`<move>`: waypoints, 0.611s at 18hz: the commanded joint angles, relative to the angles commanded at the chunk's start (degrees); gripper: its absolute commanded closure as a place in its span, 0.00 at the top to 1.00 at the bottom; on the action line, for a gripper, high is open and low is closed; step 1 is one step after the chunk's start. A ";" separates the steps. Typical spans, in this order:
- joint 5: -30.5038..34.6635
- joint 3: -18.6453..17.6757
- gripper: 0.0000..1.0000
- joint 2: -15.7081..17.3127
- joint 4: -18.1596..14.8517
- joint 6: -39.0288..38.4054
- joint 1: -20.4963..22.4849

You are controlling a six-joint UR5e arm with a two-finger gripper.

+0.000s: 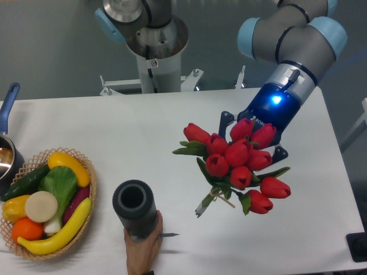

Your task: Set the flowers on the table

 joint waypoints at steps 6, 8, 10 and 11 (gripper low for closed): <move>0.00 -1.40 0.35 0.26 0.00 0.87 0.26; 0.00 -1.93 0.35 0.88 0.00 1.40 0.70; 0.61 -2.02 0.35 1.67 0.00 1.49 0.79; 1.75 -2.02 0.35 1.84 0.00 1.49 0.79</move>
